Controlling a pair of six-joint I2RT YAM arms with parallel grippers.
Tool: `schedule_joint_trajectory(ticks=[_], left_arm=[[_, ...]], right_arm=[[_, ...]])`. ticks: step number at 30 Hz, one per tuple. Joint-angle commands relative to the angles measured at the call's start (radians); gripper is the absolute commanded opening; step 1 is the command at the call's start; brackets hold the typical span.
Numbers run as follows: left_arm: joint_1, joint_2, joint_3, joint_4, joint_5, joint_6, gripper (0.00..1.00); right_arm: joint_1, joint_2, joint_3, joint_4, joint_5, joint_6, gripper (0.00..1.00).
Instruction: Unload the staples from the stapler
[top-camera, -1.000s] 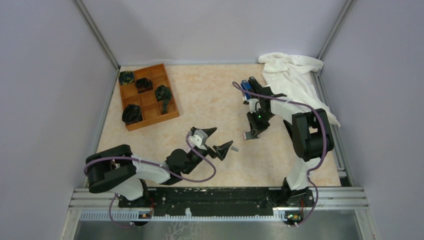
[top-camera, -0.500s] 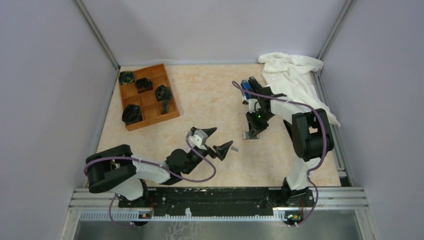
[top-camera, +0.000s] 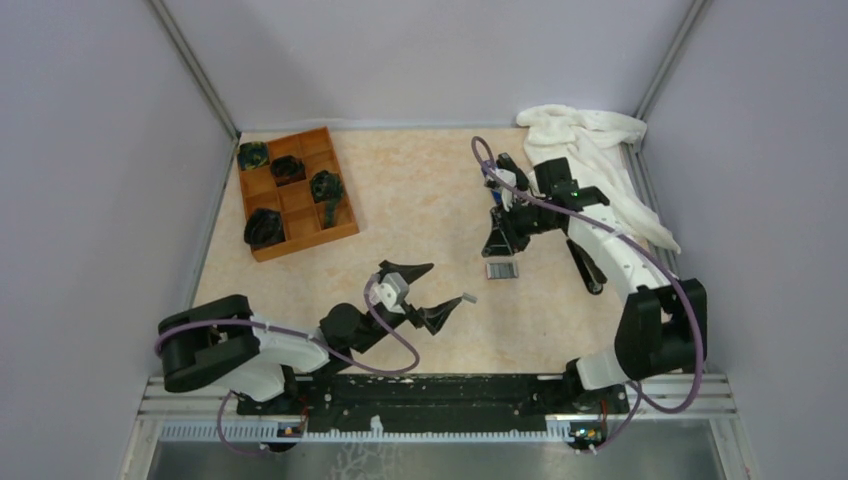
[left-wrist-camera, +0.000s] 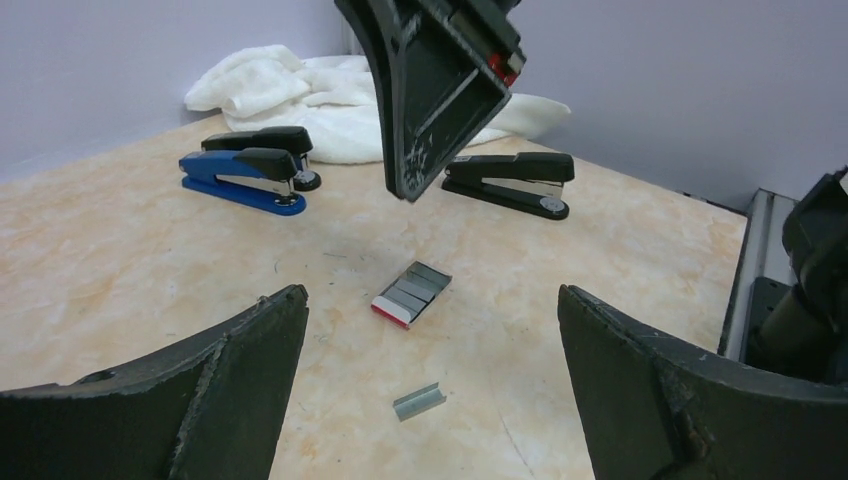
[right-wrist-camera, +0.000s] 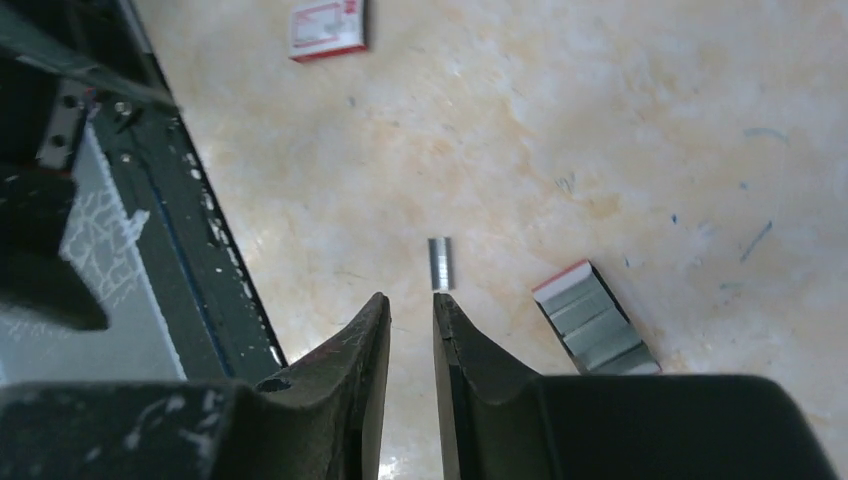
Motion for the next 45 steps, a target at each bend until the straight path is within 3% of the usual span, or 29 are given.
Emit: schedule_joint_trajectory(ticks=[1, 6, 10, 16, 24, 29, 35, 45], left_arm=[[0.03, -0.125, -0.081, 0.009, 0.093, 0.046, 0.99], [0.097, -0.291, -0.055, -0.385, 0.264, 0.076, 0.99], [0.108, -0.31, 0.0, -0.591, 0.394, 0.173, 0.99], [0.13, -0.149, 0.106, -0.72, 0.698, 0.469, 0.94], [0.327, 0.038, 0.358, -0.992, 1.009, 0.503, 0.93], [0.36, 0.147, 0.487, -1.18, 1.039, 0.568, 0.92], [0.361, 0.238, 0.507, -1.178, 1.08, 0.732, 0.86], [0.363, 0.374, 0.667, -1.332, 1.061, 0.802, 0.73]], right_arm=[[-0.008, -0.112, 0.01, 0.039, -0.238, -0.113, 0.27], [-0.007, -0.209, -0.013, 0.066, -0.456, -0.215, 0.48], [-0.008, -0.339, -0.171, 0.235, -0.408, -0.185, 0.61], [-0.008, -0.419, -0.155, 0.16, -0.37, -0.318, 0.63], [-0.007, -0.451, -0.165, 0.182, -0.234, -0.303, 0.61], [-0.005, -0.447, -0.172, 0.232, -0.063, -0.244, 0.59], [-0.004, -0.428, -0.169, 0.291, 0.145, -0.152, 0.59], [-0.005, -0.406, -0.172, 0.3, 0.182, -0.139, 0.59]])
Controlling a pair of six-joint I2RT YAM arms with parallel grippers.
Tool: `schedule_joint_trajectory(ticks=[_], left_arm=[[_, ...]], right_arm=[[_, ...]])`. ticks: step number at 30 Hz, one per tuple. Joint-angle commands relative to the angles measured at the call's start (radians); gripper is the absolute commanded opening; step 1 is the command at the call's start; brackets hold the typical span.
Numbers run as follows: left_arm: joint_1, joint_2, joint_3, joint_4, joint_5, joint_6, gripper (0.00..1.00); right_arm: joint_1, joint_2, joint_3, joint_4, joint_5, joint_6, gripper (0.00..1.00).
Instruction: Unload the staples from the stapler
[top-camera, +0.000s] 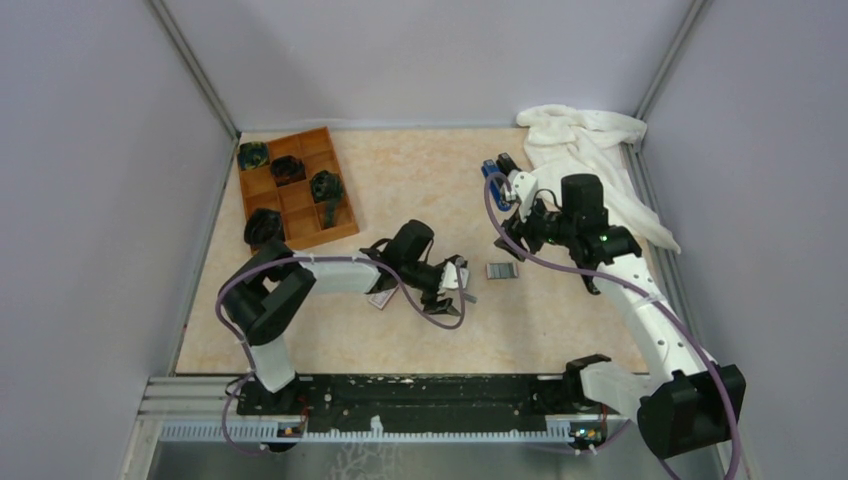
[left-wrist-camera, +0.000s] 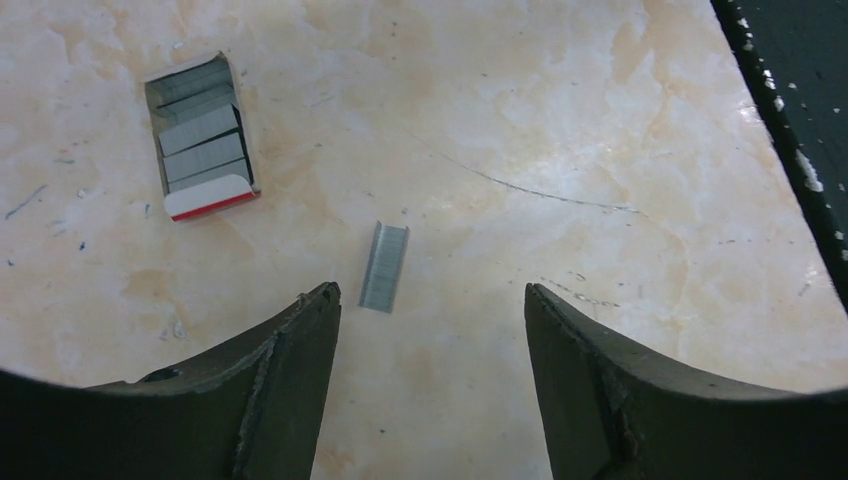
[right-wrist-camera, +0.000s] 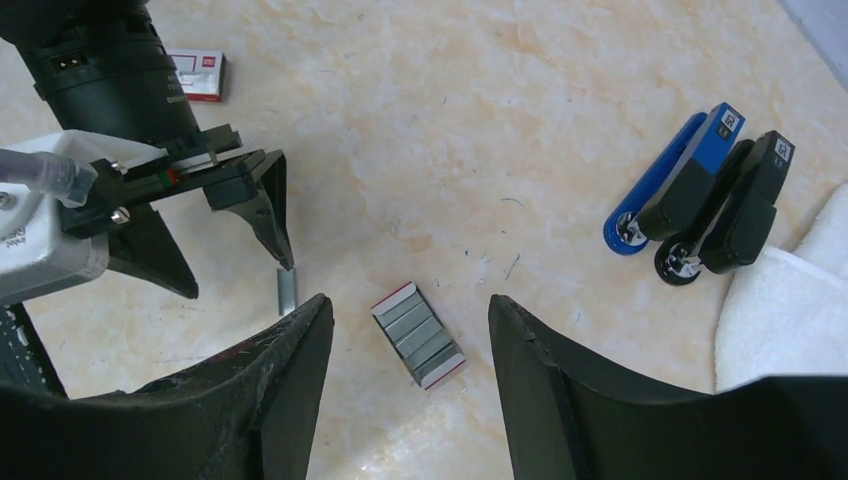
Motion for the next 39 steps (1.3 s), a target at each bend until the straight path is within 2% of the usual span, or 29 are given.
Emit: schedule_joint_trajectory(ticks=[1, 8, 23, 28, 39], left_arm=[[0.006, 0.061, 0.1, -0.117, 0.025, 0.055, 0.71], [0.008, 0.118, 0.165, -0.168, -0.009, 0.035, 0.62], [0.008, 0.154, 0.231, -0.234, -0.055, 0.058, 0.53], [0.005, 0.178, 0.276, -0.291, -0.058, 0.071, 0.47], [-0.012, 0.184, 0.288, -0.318, -0.107, 0.11, 0.44]], right_arm=[[-0.005, 0.0, 0.015, 0.043, 0.023, 0.015, 0.59], [-0.006, 0.004, 0.014, 0.043, 0.03, 0.012, 0.59], [-0.005, 0.0, 0.012, 0.044, 0.021, 0.014, 0.59], [-0.006, 0.001, 0.012, 0.044, 0.023, 0.014, 0.59], [-0.005, -0.001, 0.014, 0.046, 0.028, 0.018, 0.59]])
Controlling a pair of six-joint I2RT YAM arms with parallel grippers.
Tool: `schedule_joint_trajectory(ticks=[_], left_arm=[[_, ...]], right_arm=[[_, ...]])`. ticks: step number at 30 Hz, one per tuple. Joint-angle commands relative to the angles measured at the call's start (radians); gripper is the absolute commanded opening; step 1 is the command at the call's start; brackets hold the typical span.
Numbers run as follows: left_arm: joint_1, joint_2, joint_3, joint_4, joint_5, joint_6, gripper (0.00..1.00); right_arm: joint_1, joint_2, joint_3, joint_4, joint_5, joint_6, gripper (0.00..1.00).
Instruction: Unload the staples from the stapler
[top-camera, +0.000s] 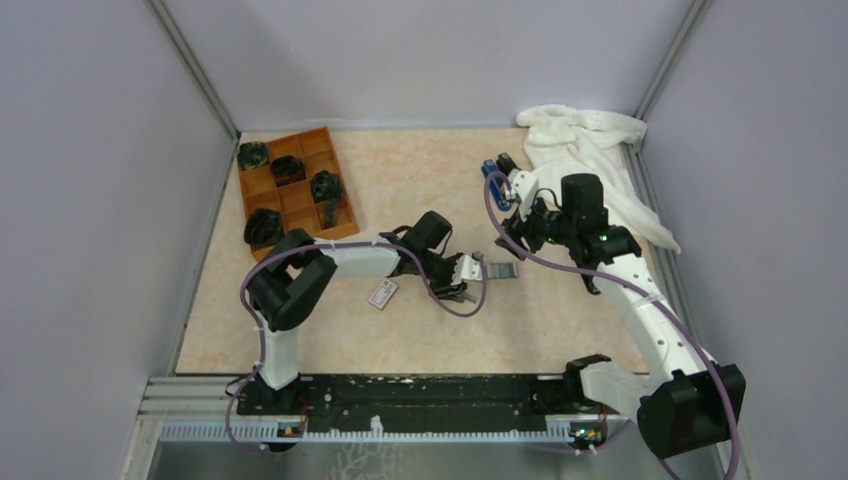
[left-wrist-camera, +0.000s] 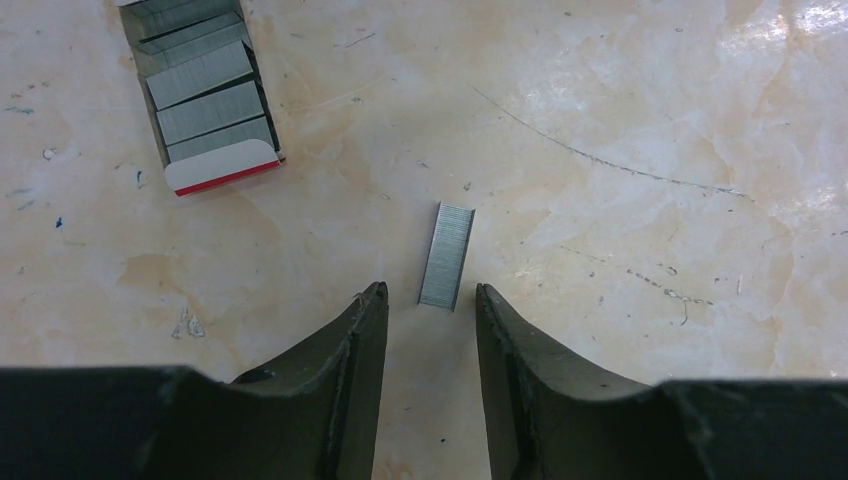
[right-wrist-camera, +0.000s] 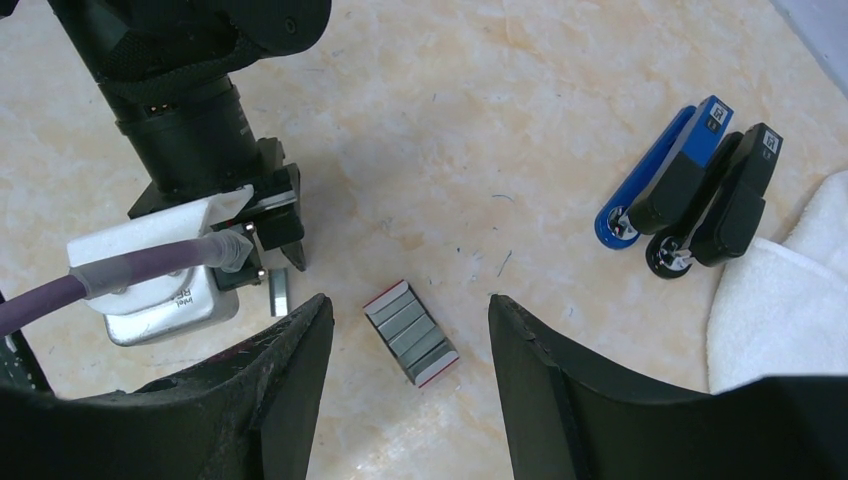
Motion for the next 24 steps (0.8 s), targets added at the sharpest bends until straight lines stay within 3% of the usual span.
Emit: schedule_joint_trajectory(ticks=[1, 14, 24], left_arm=[[-0.009, 0.014, 0.028, -0.037, -0.016, 0.038, 0.43], [-0.03, 0.025, 0.056, -0.069, -0.053, 0.049, 0.4], [-0.032, 0.031, 0.066, -0.087, -0.049, 0.044, 0.32]], right_arm=[[-0.006, -0.005, 0.014, 0.038, -0.001, 0.011, 0.59], [-0.008, -0.004, 0.014, 0.039, -0.001, 0.014, 0.59], [-0.008, -0.004, 0.013, 0.042, 0.001, 0.016, 0.6]])
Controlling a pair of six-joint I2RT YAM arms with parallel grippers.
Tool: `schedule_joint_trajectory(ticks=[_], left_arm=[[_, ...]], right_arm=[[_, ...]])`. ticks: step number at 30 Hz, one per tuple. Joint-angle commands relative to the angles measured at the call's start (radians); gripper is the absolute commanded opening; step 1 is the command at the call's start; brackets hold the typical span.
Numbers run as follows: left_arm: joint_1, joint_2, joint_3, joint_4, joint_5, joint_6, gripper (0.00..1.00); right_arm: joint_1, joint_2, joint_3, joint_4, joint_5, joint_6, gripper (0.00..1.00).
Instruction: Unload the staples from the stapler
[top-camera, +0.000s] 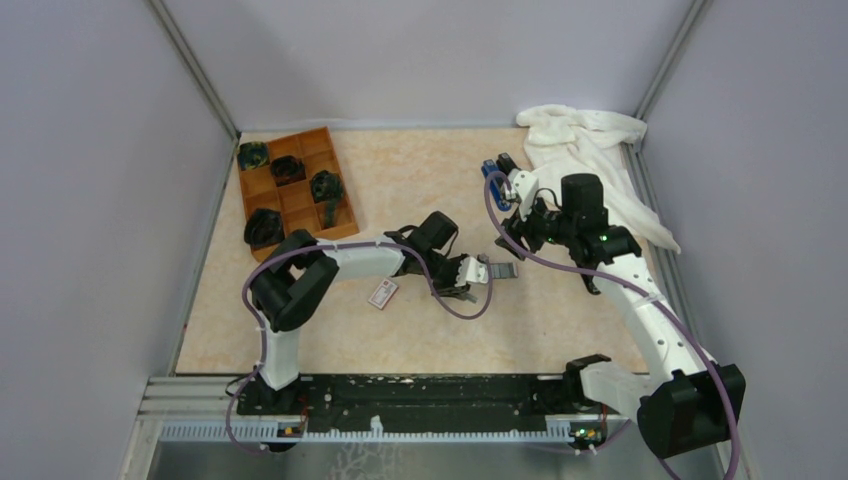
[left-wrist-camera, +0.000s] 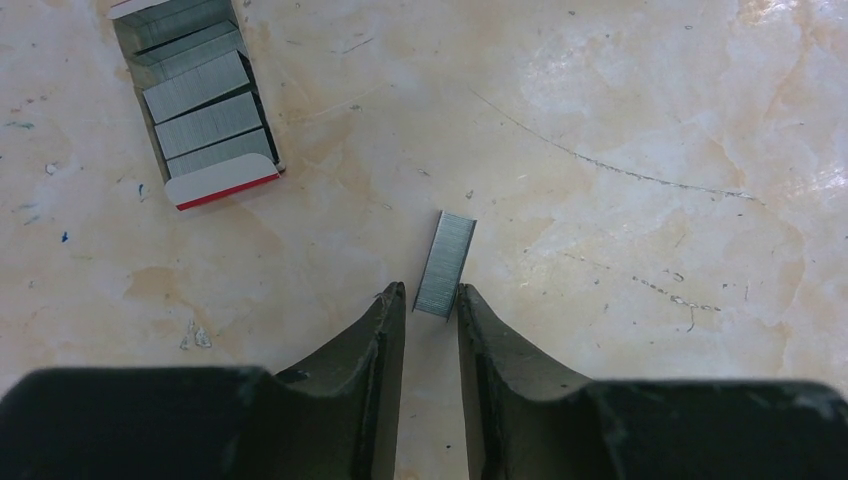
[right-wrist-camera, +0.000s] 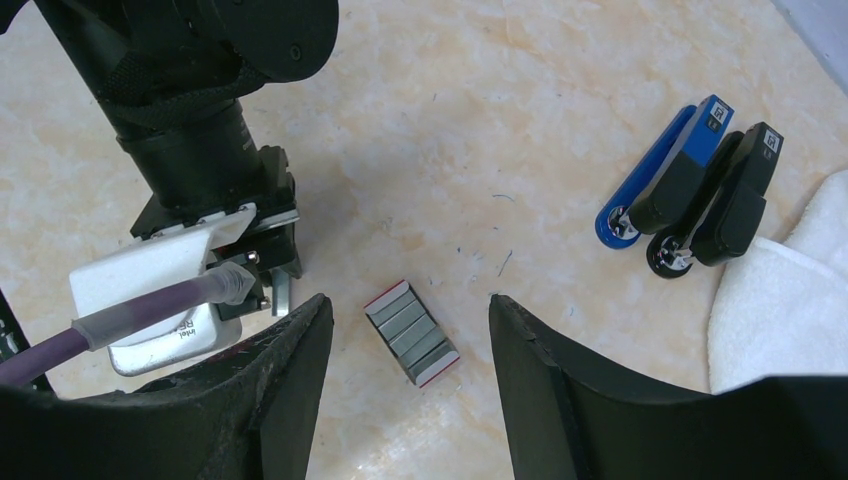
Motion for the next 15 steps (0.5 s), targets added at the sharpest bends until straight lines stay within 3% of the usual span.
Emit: schedule_joint_trajectory(ticks=[1, 9, 15], left_arm=[[-0.006, 0.019, 0.023, -0.035, 0.002, 0.014, 0.3], [-0.005, -0.013, -0.039, 0.027, -0.014, -0.076, 0.24], [-0.003, -0.06, -0.123, 0.139, -0.063, -0.27, 0.2]], right_arm=[[-0.007, -0.003, 0.012, 0.042, 0.001, 0.012, 0.6], [-0.006, 0.0, 0.009, 0.045, -0.001, 0.013, 0.6], [-0.007, 0.007, 0.007, 0.047, -0.009, 0.016, 0.6]])
